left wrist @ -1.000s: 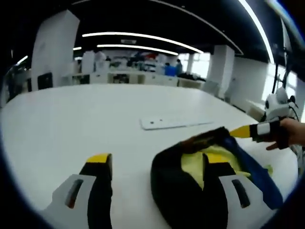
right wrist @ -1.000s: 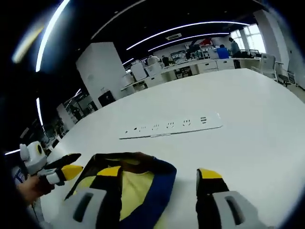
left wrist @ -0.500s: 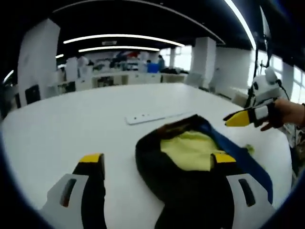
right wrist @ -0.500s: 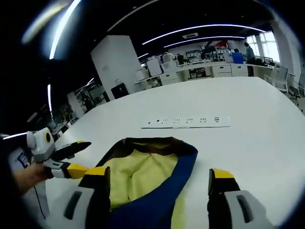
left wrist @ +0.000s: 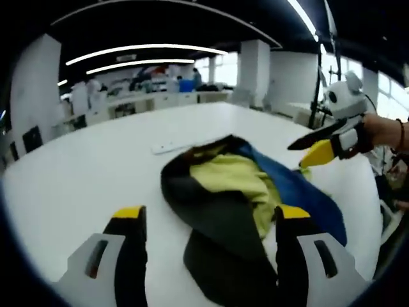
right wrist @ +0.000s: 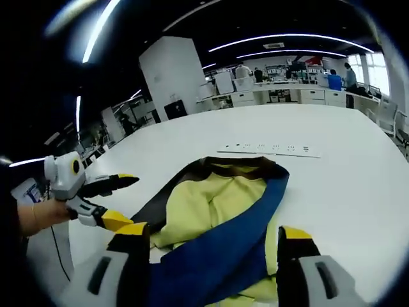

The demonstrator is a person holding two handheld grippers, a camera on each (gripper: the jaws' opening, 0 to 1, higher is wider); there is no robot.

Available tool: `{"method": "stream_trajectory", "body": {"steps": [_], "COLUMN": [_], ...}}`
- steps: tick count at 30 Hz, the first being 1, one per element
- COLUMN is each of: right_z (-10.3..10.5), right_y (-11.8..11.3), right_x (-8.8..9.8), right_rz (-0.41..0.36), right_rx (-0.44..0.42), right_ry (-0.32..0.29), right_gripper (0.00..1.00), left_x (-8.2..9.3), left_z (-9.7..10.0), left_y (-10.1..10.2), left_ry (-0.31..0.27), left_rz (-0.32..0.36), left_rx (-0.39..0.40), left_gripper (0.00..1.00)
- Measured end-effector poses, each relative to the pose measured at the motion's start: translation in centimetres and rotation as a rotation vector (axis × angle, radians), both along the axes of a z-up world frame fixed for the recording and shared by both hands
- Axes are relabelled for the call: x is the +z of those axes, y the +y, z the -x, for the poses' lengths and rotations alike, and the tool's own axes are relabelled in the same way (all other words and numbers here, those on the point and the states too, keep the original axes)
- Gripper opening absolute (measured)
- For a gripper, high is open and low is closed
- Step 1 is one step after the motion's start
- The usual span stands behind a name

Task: Fold the garment on the visible template until the final outline fits inside the template.

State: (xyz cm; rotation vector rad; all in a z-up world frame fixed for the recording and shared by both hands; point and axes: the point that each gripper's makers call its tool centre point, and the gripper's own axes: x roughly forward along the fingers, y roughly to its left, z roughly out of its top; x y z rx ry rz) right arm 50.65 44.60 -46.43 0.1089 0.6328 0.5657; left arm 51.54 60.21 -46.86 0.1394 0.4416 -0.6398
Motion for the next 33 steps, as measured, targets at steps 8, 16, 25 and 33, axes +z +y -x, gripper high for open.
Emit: {"method": "stream_trajectory", "body": {"steps": [8,16,25,33], "right_z": [2.9,5.5,6.8,7.1], "right_y": [0.6,1.1,0.4,0.0], "right_x": [-0.7,-1.9,-3.6,-4.6], "right_rz": [0.0,0.016,0.014,0.056], "right_rx": [0.015,0.025,-0.044,-0.074], "right_ry": [0.02,0.029,0.045,0.037], "right_gripper": [0.73,0.6,0.41,0.22], "left_x": [-0.7,-1.9,-4.2,-5.0], "left_z": [1.7,3.2,4.4,4.2], "left_y": [-0.4,-1.4,-1.4,-1.1], "left_ry": [0.013,0.052,0.075,0.073], "left_rz": [0.003,0.016,-0.046,-0.08], "left_rx": [-0.003,0.012,0.018,0.028], "left_gripper": [0.67,0.5,0.39,0.29]}}
